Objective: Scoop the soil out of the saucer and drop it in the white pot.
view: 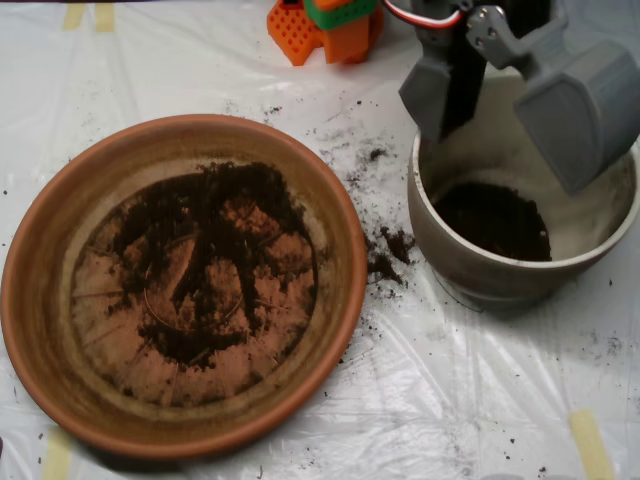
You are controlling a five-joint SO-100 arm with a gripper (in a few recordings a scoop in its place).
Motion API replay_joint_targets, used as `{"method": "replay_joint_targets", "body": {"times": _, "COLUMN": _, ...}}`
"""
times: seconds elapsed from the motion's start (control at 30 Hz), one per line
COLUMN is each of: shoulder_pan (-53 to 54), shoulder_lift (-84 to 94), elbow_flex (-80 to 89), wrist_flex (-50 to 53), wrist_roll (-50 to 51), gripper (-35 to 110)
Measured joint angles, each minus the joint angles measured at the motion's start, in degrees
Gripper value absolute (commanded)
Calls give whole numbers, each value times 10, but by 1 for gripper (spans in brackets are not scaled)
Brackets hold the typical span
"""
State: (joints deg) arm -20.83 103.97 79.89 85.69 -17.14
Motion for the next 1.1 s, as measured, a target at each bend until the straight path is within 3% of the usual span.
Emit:
{"method": "replay_joint_targets", "body": {"times": 0.23, "shoulder_pan": 47, "shoulder_lift": 4, "elbow_flex": -68, "wrist_flex": 45, "wrist_roll": 59, "gripper": 41}}
{"method": "replay_joint_targets", "body": {"times": 0.5, "shoulder_pan": 210, "shoulder_lift": 1, "elbow_flex": -97, "wrist_flex": 40, "wrist_roll": 155, "gripper": 44}}
{"method": "replay_joint_targets", "body": {"times": 0.77, "shoulder_pan": 379, "shoulder_lift": 1, "elbow_flex": 84, "wrist_flex": -73, "wrist_roll": 181, "gripper": 41}}
{"method": "replay_joint_targets", "body": {"times": 1.1, "shoulder_pan": 508, "shoulder_lift": -41, "elbow_flex": 280, "wrist_flex": -241, "wrist_roll": 182, "gripper": 41}}
